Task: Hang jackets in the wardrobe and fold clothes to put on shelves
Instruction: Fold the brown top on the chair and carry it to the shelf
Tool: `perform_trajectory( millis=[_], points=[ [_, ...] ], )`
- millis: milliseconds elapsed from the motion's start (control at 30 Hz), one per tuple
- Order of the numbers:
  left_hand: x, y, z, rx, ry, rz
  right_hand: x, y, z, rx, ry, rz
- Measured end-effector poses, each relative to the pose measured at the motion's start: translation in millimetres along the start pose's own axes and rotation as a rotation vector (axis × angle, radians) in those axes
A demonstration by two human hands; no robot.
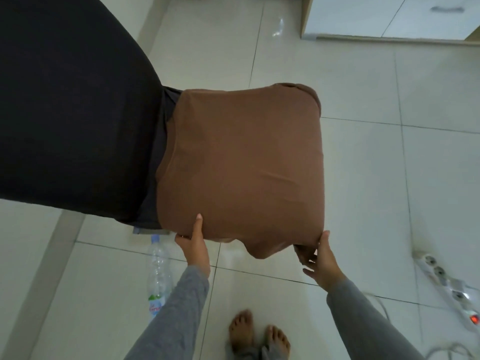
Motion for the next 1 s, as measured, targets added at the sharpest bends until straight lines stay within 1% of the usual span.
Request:
perform_trajectory(
  millis=[67, 133, 233, 300, 367, 467, 533, 567, 600, 667, 700, 767, 833, 900, 1000],
  points=[
    [-1, -1, -2, -0.035, -0.025, 0.005, 5, -5, -2, -0.084, -0.079, -0.084],
    [3, 3, -7, -0.028, -0.075, 0.018, 7, -11, -3, -0.153, -0.133, -0.174],
    [10, 13, -13, -0.001, -0.094, 0.035, 7, -16, -2, -0.181, -0.148, -0.353],
    [14, 17, -12, -0.008, -0.081, -0.019, 6, -10, 0, -0.099, -0.099, -0.476],
    [15, 21, -6, -0.012, -0.089, -0.132, 7, 1, 0, 0.02, -0.042, -0.559],
    [19, 32, 6, 0.007, -0.134, -0.25, 15, 14, 17, 0.188, -0.031, -0.577],
    [17, 41, 10, -0.017, -0.107, -0.302, 16, 11, 30, 0.145, -0.012, -0.744],
    [12, 44, 11, -0.063, -0.059, -0.329, 13, 6, 36, 0.066, -0.02, -0.809],
    [8, 47, 12, -0.122, 0.007, -0.356, 15, 6, 39, 0.036, -0.024, -0.83],
    [0, 51, 18, -0.247, 0.139, -0.412, 16, 16, 51, 0.148, -0.043, -0.707],
    [0, 53, 22, -0.286, 0.177, -0.432, 15, 13, 59, 0.1, -0.101, -0.728],
    [8, 58, 26, -0.278, 0.164, -0.423, 13, 8, 69, 0.059, -0.159, -0.654],
    [23, 63, 28, -0.223, 0.125, -0.356, 11, 8, 73, 0.076, -0.181, -0.669],
    [36, 67, 30, -0.209, 0.126, -0.302, 3, 15, 84, 0.157, -0.131, -0.732],
    [57, 65, 28, -0.203, 0.116, -0.291, -11, 27, 100, 0.336, -0.06, -0.775]
  ],
)
Point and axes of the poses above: each hand's wrist, its own z-axis away from the middle knuckle, its own y-axis out of the back of the hand, x = y × z, the point moved 6 cm from there along -z, towards the middle knuckle, and after that the axes turned 8 degrees about z, right-handed, at the moved point
